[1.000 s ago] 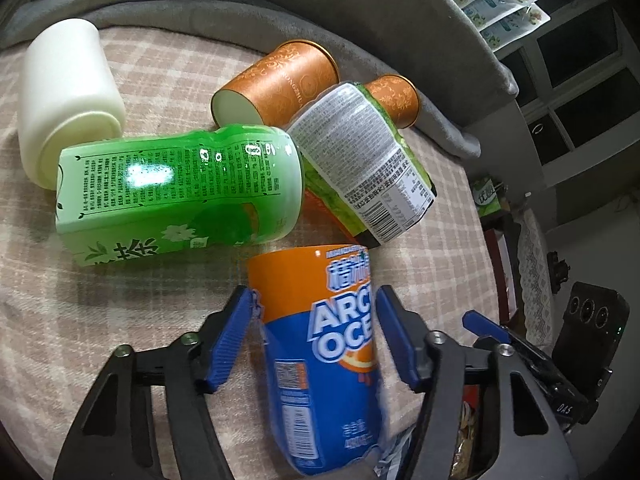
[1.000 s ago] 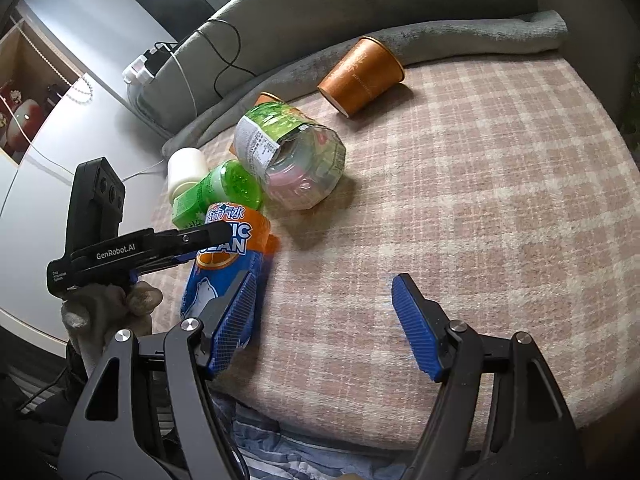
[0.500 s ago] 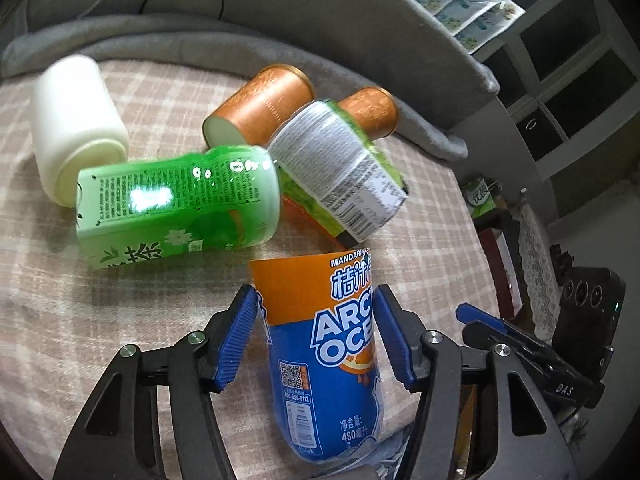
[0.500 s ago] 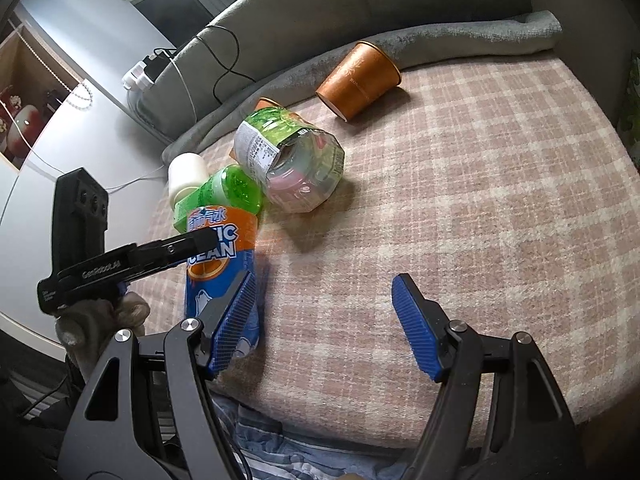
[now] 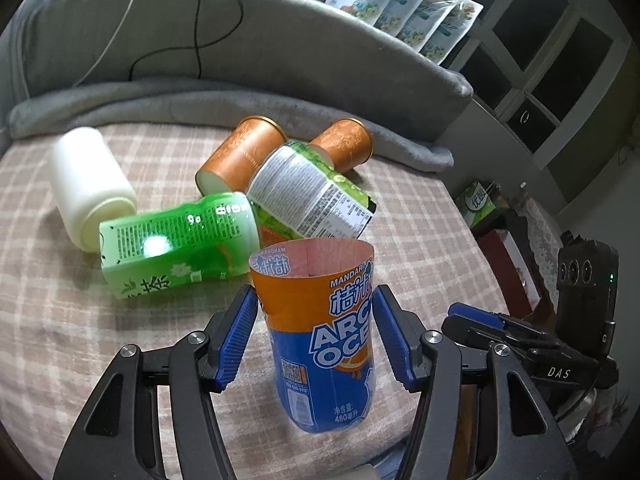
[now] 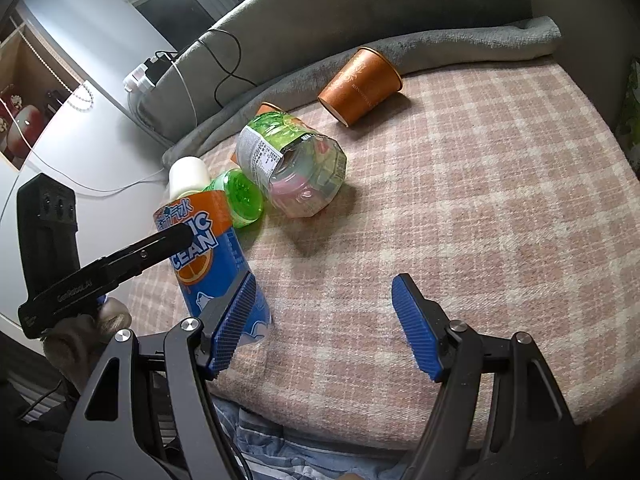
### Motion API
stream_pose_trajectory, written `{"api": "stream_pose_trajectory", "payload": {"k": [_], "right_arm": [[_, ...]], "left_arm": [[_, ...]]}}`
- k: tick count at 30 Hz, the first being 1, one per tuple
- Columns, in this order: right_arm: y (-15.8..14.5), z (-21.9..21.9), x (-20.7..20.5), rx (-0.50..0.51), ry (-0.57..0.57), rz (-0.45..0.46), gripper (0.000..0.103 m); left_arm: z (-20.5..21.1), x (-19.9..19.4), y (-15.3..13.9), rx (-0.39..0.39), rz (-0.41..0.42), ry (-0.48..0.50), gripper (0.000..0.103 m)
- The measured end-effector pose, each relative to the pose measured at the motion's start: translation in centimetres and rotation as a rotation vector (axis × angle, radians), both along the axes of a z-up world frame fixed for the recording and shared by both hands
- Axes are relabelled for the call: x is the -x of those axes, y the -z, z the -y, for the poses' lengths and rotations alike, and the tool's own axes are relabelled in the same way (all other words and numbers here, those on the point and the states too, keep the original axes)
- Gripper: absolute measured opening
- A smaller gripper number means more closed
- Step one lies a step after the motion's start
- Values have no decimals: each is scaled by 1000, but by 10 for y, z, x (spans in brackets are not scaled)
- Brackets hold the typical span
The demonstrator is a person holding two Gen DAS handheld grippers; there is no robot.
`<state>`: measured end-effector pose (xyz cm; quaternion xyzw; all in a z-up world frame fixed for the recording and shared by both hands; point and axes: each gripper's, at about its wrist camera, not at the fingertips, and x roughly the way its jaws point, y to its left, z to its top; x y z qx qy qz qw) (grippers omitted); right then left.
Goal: Flip cup upright
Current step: 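Grasp the bottle with the left gripper while the right gripper releases it, then rotate the bottle upright with the left gripper, cap end up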
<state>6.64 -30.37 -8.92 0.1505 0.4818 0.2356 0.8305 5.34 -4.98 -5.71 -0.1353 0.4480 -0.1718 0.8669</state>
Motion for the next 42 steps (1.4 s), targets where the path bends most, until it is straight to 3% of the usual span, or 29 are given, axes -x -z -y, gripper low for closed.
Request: {"api": "stream_pose_trajectory", "payload": {"k": [18,26,42], "right_arm": [[-1,3,1,1,13,2,73],[-1,2,2,1,20,4,73],[-7,-1,7,22,30,39,73]], "left_arm": [[13,10,-12,-103,121,-9,58],[24,15,-13,-215,230,-25,58],[30,31,-16,-217,245,3,58]]}}
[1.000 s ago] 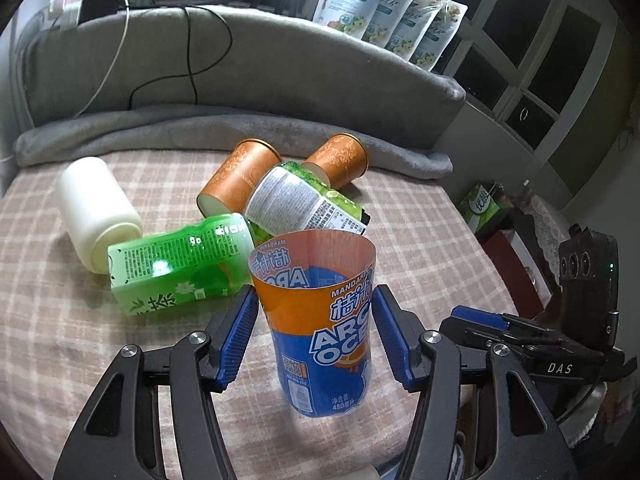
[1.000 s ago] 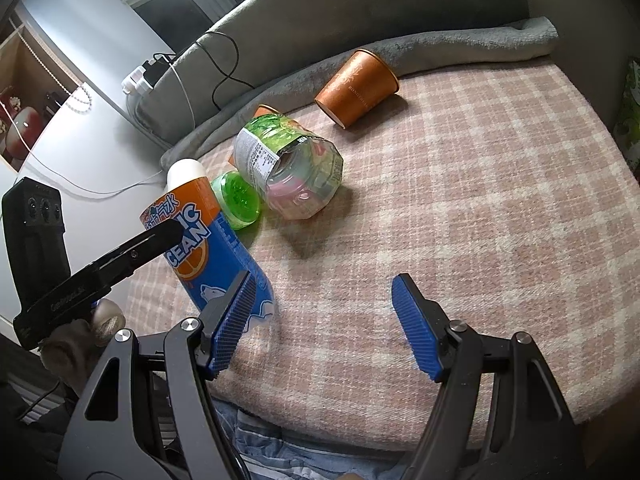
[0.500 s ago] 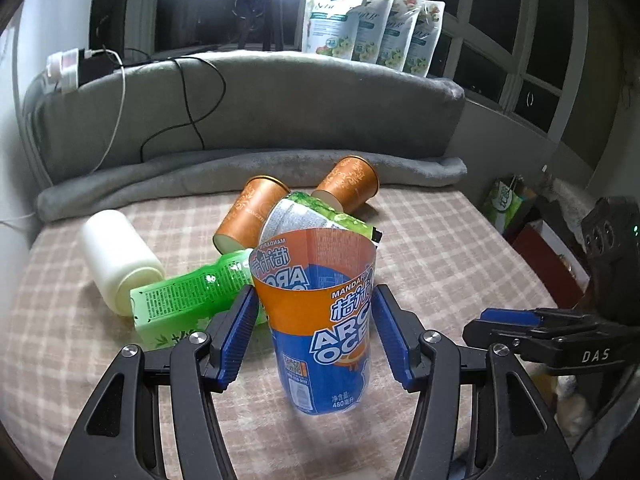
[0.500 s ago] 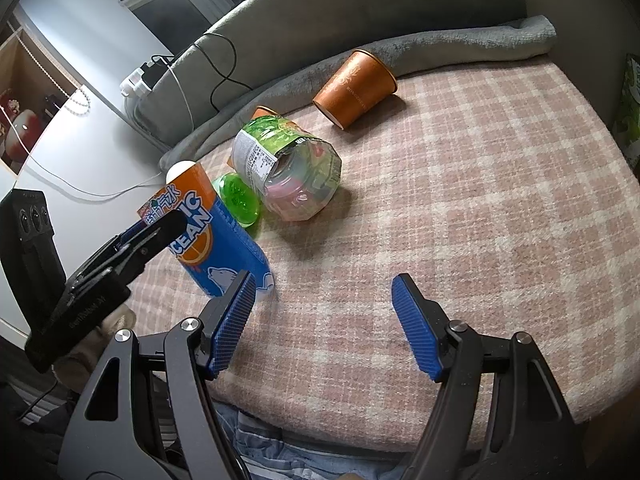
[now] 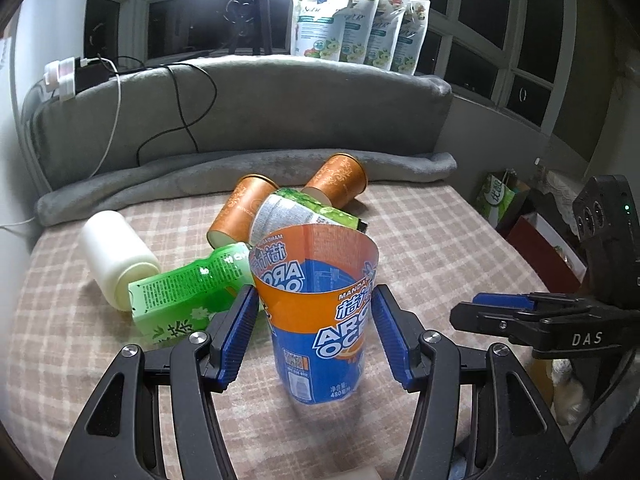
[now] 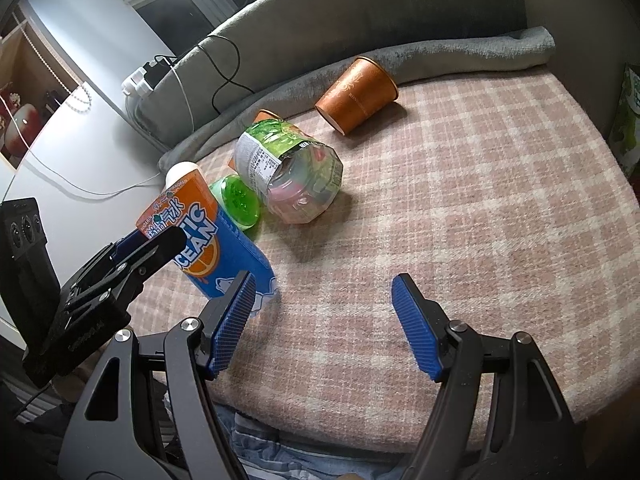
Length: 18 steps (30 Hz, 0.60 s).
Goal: Flip cup upright
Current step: 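Rotate the bottle upright with the left gripper, cap end up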
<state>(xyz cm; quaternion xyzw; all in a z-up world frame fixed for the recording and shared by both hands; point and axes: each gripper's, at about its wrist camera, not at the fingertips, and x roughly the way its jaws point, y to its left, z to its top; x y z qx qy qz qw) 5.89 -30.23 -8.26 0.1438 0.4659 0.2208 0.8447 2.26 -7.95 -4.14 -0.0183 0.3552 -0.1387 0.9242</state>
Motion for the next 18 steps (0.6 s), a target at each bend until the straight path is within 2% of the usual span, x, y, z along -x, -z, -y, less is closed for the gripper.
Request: {"api": "stream_pose_trajectory", "payload": {"k": [7,18], "right_arm": [[-5,1,4,16,8,19,73],[-10,-2,7,34,5,44,73]], "left_arm": [[-5,4,6,47,-49,4,58],[-9,10,8,70,-67,5,58]]}}
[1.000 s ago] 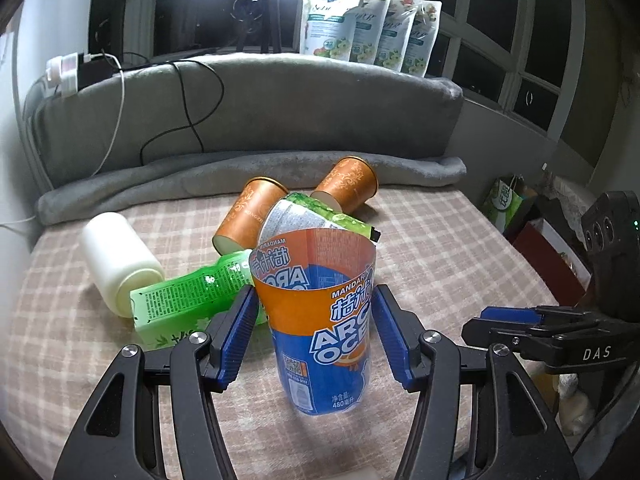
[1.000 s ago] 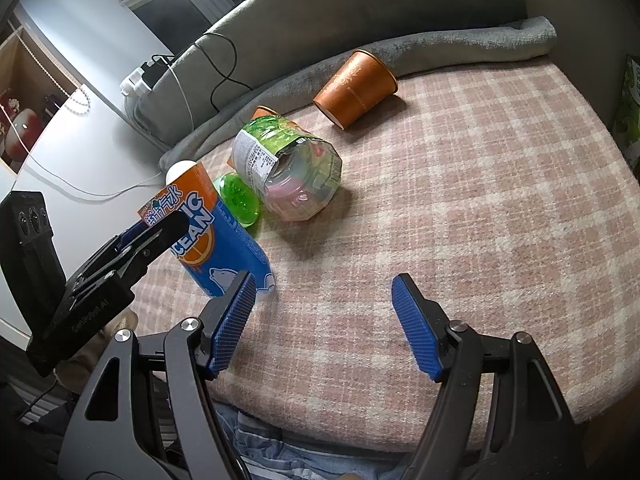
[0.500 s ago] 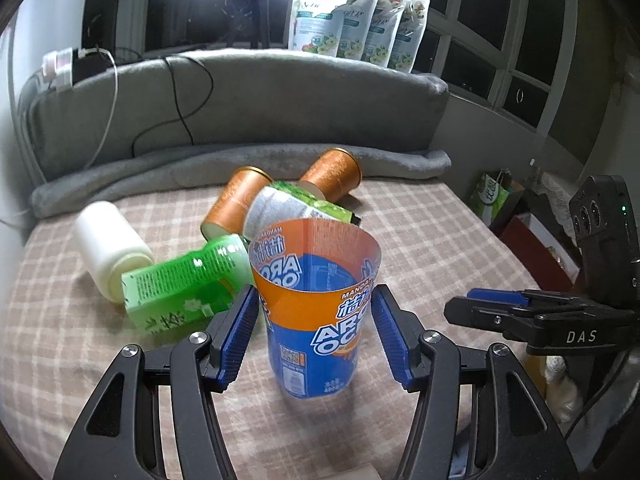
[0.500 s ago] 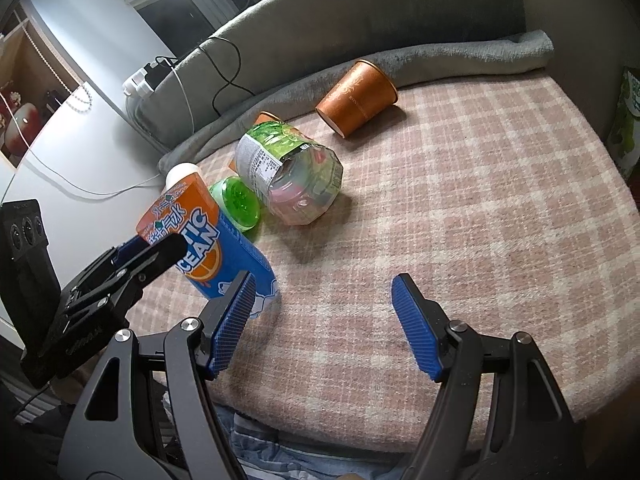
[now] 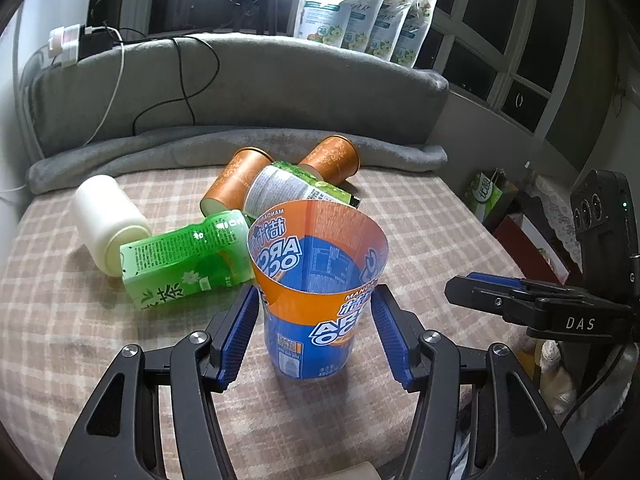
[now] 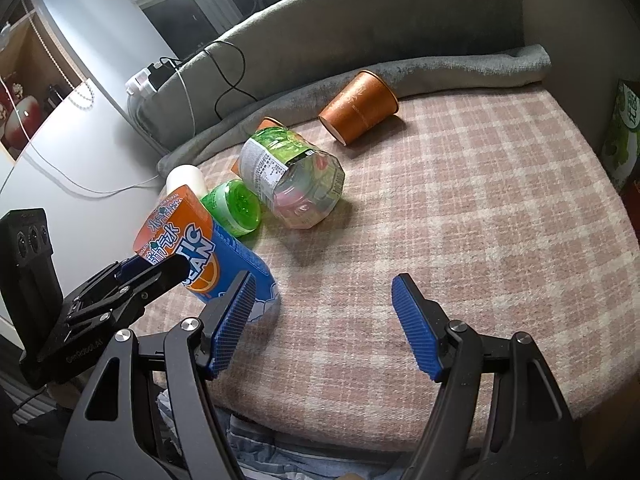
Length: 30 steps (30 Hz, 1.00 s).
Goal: Flip cup upright
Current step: 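Rotate the bottle upright with the left gripper, cap end up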
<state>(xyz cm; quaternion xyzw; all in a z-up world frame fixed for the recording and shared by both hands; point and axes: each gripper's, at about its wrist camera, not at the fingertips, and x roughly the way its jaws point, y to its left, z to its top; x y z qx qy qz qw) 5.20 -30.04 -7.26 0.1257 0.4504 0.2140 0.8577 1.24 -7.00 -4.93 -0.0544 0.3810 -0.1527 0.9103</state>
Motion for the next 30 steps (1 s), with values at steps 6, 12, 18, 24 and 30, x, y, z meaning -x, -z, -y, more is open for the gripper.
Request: {"api": "stream_pose_trajectory", "payload": {"k": [6,12,18,24,30], "right_arm": [[-3,-2,2,11,1,16,73],[-6,-6,5,30,2,40,73],[-9,-11,9,51,4,68,73],[-13,-15,14,72,9,110,73],[-20,-21,20,107,12,172,82]], "left_arm": [[-2,5,0,4,-5,10,58],[-5,10,-1,12,-8,22,61],[-7,15,-2,19,-10,24,67],[-14,24,-5,27,-6,18,67],[-19,32,-10,32,5,14,68]]}}
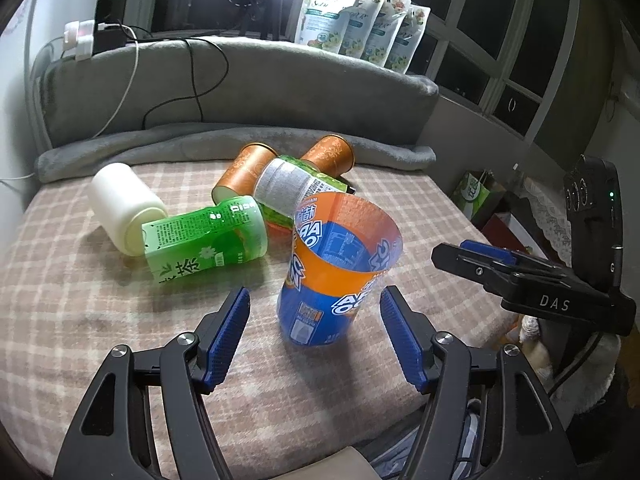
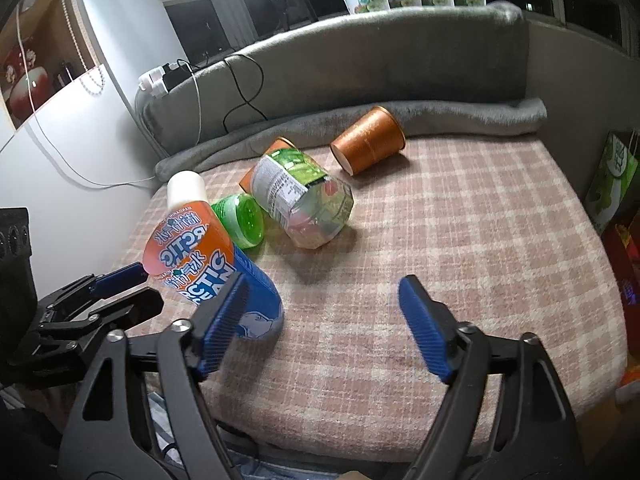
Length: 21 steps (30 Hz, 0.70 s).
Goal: Flip cup upright
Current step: 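Rotate the bottle upright with the left gripper, cap end up, then lower the upright bottle onto the bed with the left gripper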
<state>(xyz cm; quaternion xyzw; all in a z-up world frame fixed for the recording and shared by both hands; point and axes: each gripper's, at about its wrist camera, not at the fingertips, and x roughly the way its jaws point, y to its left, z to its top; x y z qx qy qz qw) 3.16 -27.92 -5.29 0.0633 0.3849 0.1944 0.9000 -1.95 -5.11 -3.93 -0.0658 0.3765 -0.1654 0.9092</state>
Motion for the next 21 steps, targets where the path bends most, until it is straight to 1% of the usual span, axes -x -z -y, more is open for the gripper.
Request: {"api": "stream_pose_trajectory", "payload": {"k": [4,7,10,19,21], "right_arm": [[-5,-4,4,30,3,45,84],[-7,-4,7,35,8,71,88],[-9,-4,8,49,21,96,88],[-16,-6,13,95,71,162,90],[-18,-7,14,105,79,176,93]], "left_arm": [[-3,4,-3,-8,16,-11,69],[-6,9,-8,-9,36,-25,69],[-9,12,-13,-15,62,-44,71],[-21,18,-22,-20,120,-107,72],[-23,19,-24,-28,135,-122,74]]}}
